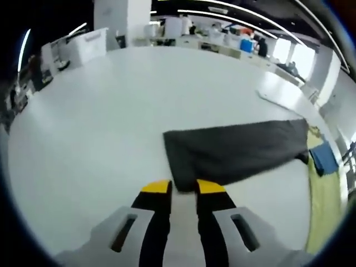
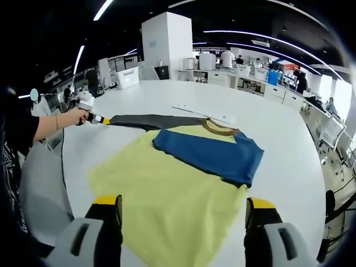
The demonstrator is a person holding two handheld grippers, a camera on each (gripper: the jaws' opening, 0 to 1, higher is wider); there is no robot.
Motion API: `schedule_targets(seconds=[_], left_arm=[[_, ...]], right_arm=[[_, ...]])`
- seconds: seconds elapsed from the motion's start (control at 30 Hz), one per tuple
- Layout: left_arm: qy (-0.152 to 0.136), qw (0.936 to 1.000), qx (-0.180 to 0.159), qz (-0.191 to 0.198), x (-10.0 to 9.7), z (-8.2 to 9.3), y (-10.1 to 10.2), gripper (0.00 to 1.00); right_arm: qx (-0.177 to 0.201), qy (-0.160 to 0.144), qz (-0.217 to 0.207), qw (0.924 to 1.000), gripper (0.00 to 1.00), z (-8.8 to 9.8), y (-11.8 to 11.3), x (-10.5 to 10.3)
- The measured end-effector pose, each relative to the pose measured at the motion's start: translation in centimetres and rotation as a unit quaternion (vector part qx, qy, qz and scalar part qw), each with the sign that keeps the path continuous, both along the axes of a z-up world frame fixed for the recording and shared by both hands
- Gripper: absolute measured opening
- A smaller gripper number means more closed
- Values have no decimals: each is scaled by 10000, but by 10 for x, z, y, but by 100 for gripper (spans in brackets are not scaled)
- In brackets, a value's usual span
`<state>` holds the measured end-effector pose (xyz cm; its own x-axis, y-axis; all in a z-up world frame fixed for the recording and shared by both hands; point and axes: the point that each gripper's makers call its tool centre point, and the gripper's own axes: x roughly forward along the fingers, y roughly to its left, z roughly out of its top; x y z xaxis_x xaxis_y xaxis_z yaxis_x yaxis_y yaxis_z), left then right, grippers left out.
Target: Fold the garment on the visible template until the final outline fits inside the template.
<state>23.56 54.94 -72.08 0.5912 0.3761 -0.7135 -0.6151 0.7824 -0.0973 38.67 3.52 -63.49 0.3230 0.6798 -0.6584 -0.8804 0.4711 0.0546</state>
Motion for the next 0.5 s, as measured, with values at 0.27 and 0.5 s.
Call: schedule_targets(seconds=[0.27, 0.5], left_arm=[[-10, 10000, -54, 70, 2, 1, -1, 4], [27, 10000, 41, -17, -1, 5, 2, 0]], right_arm=[[-14, 17, -11, 10000, 92, -2, -1, -2], [-38, 7, 6, 10000, 92, -1, -3, -2]])
